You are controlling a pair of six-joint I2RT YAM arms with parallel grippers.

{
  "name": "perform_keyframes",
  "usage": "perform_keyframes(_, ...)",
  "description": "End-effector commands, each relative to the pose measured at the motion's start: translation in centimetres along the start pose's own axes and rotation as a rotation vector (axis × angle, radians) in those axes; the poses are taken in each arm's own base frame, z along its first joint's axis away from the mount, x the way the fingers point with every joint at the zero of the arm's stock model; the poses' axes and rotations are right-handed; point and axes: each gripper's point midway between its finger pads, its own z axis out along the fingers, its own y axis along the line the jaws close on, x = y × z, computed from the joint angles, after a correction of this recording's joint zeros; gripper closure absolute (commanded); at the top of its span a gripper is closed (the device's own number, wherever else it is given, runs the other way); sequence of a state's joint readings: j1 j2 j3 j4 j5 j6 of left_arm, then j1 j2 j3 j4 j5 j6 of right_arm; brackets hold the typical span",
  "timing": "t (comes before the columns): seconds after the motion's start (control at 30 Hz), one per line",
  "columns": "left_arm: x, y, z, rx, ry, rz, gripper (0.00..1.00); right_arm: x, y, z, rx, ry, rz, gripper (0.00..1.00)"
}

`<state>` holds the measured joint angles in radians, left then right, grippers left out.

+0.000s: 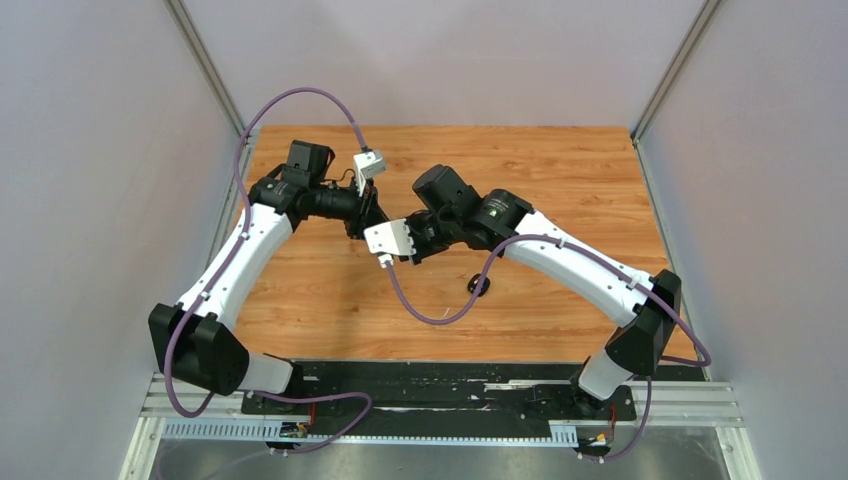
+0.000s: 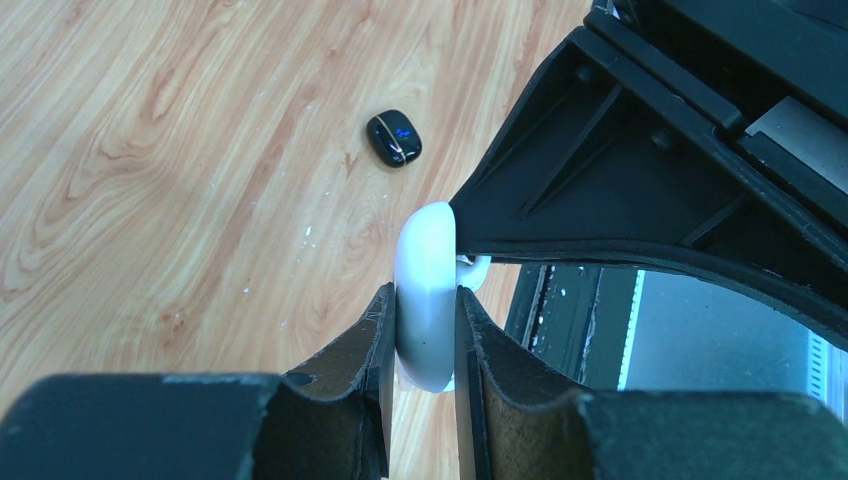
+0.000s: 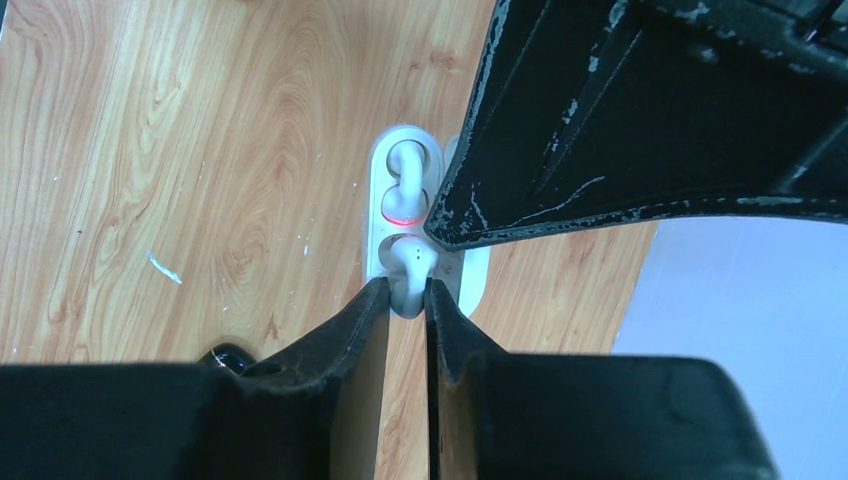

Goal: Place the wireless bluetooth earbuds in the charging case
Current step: Place the earbud in the charging case.

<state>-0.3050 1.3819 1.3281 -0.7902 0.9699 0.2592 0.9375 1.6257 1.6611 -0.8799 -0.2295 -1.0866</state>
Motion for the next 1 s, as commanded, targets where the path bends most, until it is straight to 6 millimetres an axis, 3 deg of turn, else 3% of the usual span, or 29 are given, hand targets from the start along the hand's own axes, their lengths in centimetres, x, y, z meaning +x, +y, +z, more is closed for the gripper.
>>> perform_keyframes(0.0,-1.8,-2.1,-0.3,0.084,-0.066,0.022,1.0,-0.3,0.6,-0.9,-0.015,-0.011,-0.05,0.79)
perform_keyframes(0.5,-1.8,-2.2,-0.3,0.094,-0.067,0.015,1.0,0.1,-0.4,-1.2,0.033,0.02,-0.059,0.7)
perform_keyframes(0.63,-1.6,-2.0,-0.3,0.085,-0.058,0.015,1.0,0.3,-1.1,-2.9,0.081,0.033,-0.055,0.65)
perform_keyframes(0.73,-1.3,-1.8,-0.2,0.078,-0.053,0.02,1.0,-0.4,-1.0,-4.6,0.1,-0.017,-0.025,0.53)
perform_keyframes(0.97,-1.0,-1.5,-0.1,0.074,-0.045,0.023,1.0,-2.5,-0.2,-8.0,0.12,-0.19,0.098,0.46)
